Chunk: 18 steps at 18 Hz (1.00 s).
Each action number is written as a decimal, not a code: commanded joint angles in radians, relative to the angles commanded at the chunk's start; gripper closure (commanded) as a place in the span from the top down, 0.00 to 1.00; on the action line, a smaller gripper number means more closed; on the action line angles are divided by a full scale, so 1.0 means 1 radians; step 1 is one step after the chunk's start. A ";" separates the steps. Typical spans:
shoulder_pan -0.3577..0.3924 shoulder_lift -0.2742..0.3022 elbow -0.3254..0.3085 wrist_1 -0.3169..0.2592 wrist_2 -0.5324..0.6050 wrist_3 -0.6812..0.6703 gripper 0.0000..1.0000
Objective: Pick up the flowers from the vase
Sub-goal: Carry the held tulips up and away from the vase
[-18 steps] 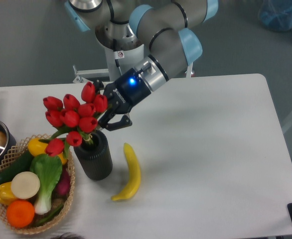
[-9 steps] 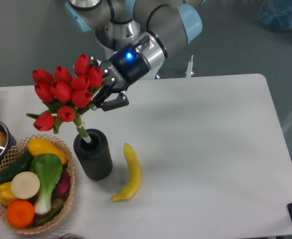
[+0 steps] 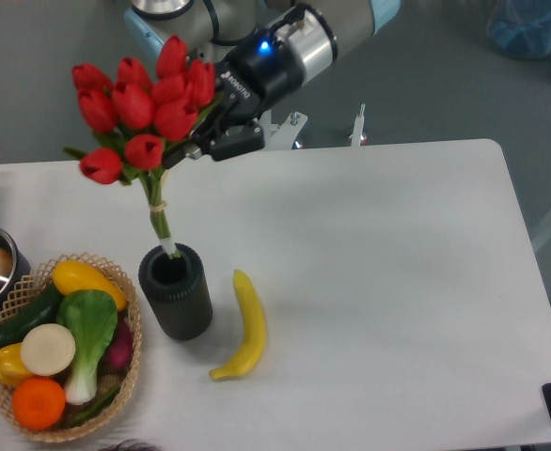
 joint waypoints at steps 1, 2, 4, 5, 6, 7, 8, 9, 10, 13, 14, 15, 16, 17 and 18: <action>0.032 0.000 0.000 0.000 0.003 -0.005 0.44; 0.061 0.002 -0.001 0.000 0.014 -0.005 0.44; 0.139 0.000 -0.002 0.002 0.017 -0.005 0.44; 0.184 -0.002 -0.002 0.002 0.018 -0.003 0.44; 0.219 -0.006 -0.002 0.000 0.018 -0.003 0.44; 0.255 -0.009 -0.002 0.005 0.020 -0.003 0.44; 0.297 -0.011 0.000 0.003 0.020 -0.003 0.44; 0.337 -0.018 0.002 0.003 0.020 -0.003 0.44; 0.368 -0.028 0.005 0.006 0.021 -0.002 0.44; 0.430 -0.052 0.005 0.006 0.119 0.000 0.44; 0.431 -0.054 0.005 0.005 0.165 -0.002 0.44; 0.436 -0.064 0.008 0.005 0.196 -0.002 0.44; 0.440 -0.084 0.015 0.006 0.209 0.001 0.44; 0.441 -0.104 0.024 0.006 0.210 0.003 0.44; 0.439 -0.119 0.026 0.008 0.212 0.008 0.44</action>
